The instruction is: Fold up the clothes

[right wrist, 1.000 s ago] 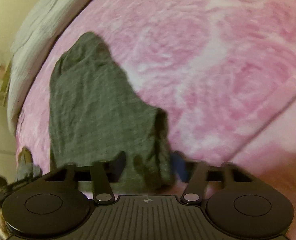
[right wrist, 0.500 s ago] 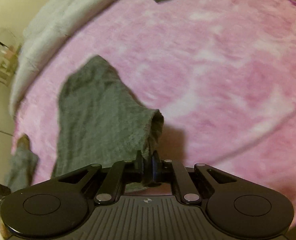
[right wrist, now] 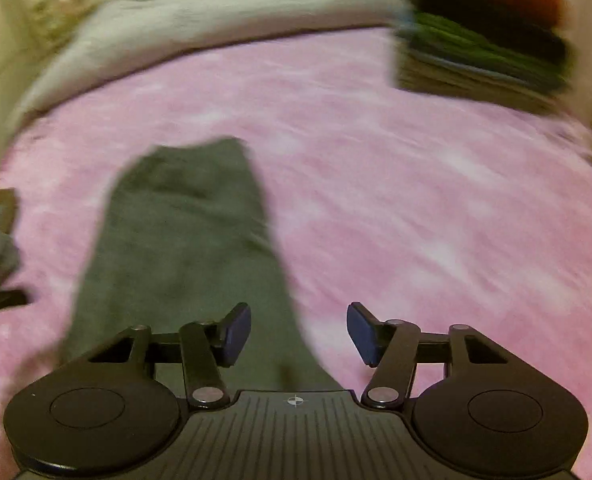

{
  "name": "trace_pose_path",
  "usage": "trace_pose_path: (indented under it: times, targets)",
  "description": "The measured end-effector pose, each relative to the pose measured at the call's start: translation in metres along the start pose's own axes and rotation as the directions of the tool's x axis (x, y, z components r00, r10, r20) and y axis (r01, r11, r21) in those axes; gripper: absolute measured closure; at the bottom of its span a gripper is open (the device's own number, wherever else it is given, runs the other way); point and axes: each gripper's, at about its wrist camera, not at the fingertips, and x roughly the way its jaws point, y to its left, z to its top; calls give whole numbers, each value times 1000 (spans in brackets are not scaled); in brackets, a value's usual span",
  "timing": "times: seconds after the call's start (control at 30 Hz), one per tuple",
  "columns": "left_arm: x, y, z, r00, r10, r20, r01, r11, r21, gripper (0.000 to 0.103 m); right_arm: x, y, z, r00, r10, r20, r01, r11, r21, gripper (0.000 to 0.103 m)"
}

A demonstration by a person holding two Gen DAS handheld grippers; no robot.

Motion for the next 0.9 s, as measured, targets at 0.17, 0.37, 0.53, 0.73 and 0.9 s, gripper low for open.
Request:
trace_pose_path:
  times: [0.17, 0.37, 0.53, 0.73, 0.9]
  targets:
    - [74, -24, 9, 998, 39, -46, -29, 980, 199, 92, 66, 43, 10, 1000, 21, -15, -23, 991, -135, 46]
    - [49, -20, -37, 997, 60, -44, -50, 980, 195, 92, 72, 29, -45, 993, -60, -106, 36, 977, -209, 45]
    - [11, -16, -89, 985, 77, -155, -48, 982, 184, 91, 19, 8, -94, 981, -67, -183, 35, 985, -170, 45]
    - [-36, -31, -123, 958, 152, -244, -136, 987, 82, 91, -33, 1, -121, 945, -90, -313, 51, 990, -131, 45]
    - [-82, -61, -102, 914, 268, -303, -267, 963, 46, 88, -71, 4, -99, 906, -137, -401, 92, 987, -130, 45]
